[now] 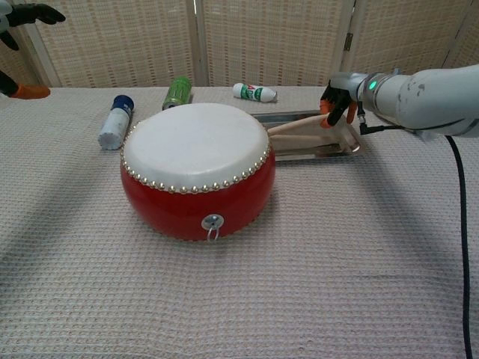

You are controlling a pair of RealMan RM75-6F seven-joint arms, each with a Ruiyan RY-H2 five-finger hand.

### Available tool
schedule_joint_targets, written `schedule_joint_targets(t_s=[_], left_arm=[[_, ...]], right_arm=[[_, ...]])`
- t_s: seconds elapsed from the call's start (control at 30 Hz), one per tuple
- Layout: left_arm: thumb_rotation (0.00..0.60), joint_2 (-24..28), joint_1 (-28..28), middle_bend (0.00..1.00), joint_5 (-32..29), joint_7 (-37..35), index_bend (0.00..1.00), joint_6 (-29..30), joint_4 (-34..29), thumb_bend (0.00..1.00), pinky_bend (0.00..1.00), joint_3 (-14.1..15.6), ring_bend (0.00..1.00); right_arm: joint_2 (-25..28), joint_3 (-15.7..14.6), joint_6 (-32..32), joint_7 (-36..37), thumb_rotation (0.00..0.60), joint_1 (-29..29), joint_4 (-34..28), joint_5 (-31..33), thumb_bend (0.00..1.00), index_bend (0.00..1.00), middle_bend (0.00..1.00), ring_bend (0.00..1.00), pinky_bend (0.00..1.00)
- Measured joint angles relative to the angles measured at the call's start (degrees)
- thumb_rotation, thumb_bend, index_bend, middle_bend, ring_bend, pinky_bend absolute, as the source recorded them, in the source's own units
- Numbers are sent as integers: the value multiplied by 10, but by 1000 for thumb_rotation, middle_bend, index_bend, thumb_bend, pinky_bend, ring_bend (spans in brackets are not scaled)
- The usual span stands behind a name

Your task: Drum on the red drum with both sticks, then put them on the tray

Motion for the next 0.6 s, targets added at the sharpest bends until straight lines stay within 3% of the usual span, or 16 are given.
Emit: schedule_joint_targets(t_s=[0.3,0.5,0.6], left_arm=[[600,3,5,15,10,-1,0,4,-6,318,225,2,13],[600,13,17,22,20,-14,0,13,-9,318,224,4,14],[600,18,26,31,31,-25,0,21,-8,319,224,6,16]], right_arm=[[57,-1,39,8,600,-37,-66,-17,269,286,435,311,428],[119,-8,84,15,600,-83,-170,-34,269,322,435,310,428],[165,-16,123,17,600,-118,-251,-47,268,334,434,310,428]])
